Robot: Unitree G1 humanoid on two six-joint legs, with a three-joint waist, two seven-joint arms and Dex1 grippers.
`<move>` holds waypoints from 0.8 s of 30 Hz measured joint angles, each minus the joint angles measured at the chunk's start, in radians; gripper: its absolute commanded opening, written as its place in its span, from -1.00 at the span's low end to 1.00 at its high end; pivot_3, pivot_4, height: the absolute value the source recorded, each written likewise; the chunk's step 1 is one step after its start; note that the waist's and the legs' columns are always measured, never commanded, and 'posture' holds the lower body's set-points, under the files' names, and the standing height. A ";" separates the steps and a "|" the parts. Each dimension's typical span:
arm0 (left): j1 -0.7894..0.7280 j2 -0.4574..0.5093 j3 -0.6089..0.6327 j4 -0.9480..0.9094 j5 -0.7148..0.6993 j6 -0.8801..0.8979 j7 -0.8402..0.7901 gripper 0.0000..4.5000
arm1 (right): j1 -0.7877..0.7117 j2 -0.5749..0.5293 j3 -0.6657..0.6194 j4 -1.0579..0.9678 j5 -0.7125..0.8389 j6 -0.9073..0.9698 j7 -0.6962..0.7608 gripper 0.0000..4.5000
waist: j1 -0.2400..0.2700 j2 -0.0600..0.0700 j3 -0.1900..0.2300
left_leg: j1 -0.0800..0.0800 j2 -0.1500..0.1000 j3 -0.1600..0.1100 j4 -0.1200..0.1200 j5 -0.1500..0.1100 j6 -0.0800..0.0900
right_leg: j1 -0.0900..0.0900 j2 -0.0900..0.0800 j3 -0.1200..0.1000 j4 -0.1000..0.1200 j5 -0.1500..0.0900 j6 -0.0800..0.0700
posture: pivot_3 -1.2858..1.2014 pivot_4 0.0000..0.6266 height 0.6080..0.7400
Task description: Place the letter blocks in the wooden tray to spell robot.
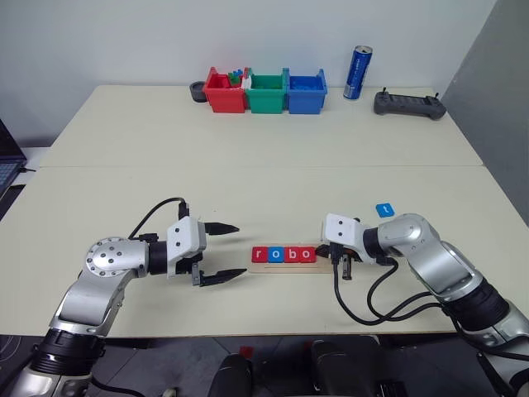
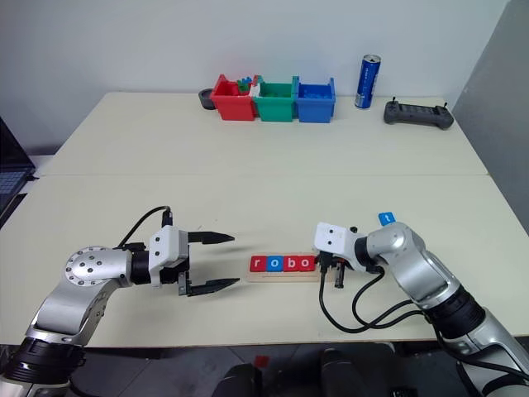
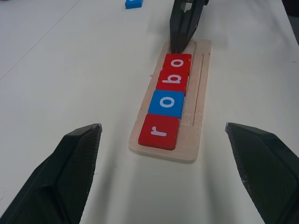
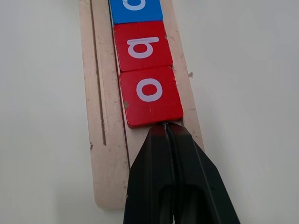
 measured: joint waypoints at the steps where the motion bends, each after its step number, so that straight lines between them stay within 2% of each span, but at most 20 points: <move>1: 0.000 0.000 0.000 0.000 0.000 0.000 0.001 1.00 | 0.000 0.000 0.000 0.000 0.000 0.000 0.000 -0.97 | 0.000 0.000 0.000 | 0.000 0.000 0.000 0.000 0.000 0.000 | 0.000 0.000 0.000 0.000 0.000 0.000 | 0.03 -0.52 1.00; 4: 0.000 0.000 0.000 -0.003 0.000 0.000 0.002 1.00 | 0.000 -0.006 -0.011 -0.009 0.017 0.019 0.011 -0.97 | 0.001 0.000 0.000 | 0.000 0.000 0.000 0.000 0.000 0.000 | 0.000 0.000 0.000 0.000 0.000 0.000 | 0.03 -0.52 1.00; 7: 0.000 0.000 0.000 -0.013 0.000 0.001 0.005 1.00 | 0.000 -0.010 -0.084 -0.056 0.072 0.072 0.014 -0.70 | 0.001 0.000 0.000 | 0.000 0.000 0.000 0.000 0.000 0.000 | 0.000 0.000 0.000 0.000 0.000 0.000 | 0.03 -0.52 1.00; 10: 0.000 0.000 0.000 -0.019 -0.002 0.003 0.007 1.00 | 0.015 -0.012 -0.198 -0.101 0.111 0.121 -0.036 -0.26 | 0.003 0.000 0.000 | 0.000 0.000 0.000 0.000 0.000 0.000 | 0.000 0.000 0.000 0.000 0.000 0.000 | 0.03 -0.52 1.00; 14: 0.008 0.000 0.001 -0.022 -0.004 0.012 0.008 1.00 | 0.109 0.017 -0.372 -0.133 0.123 0.188 -0.177 0.37 | 0.004 0.000 0.000 | -0.001 0.000 0.000 0.000 0.000 0.000 | 0.000 0.000 0.000 0.000 0.000 0.000 | 0.03 -0.52 1.00; 18: 0.010 -0.001 0.001 -0.022 -0.005 0.014 0.007 1.00 | 0.208 0.130 -0.511 -0.126 0.096 0.221 -0.402 0.98 | 0.003 0.000 0.000 | 0.000 0.000 0.001 0.000 0.000 0.000 | 0.000 0.000 0.001 0.000 0.000 0.000 | 0.03 -0.52 1.00; 24: -0.003 -0.002 0.000 -0.022 -0.005 0.015 -0.003 1.00 | 0.200 0.283 -0.610 0.027 0.066 0.193 -0.670 0.98 | -0.003 0.000 0.000 | 0.000 0.000 0.001 -0.001 0.000 0.000 | 0.000 0.000 0.001 0.000 0.000 0.000 | 0.03 -0.52 1.00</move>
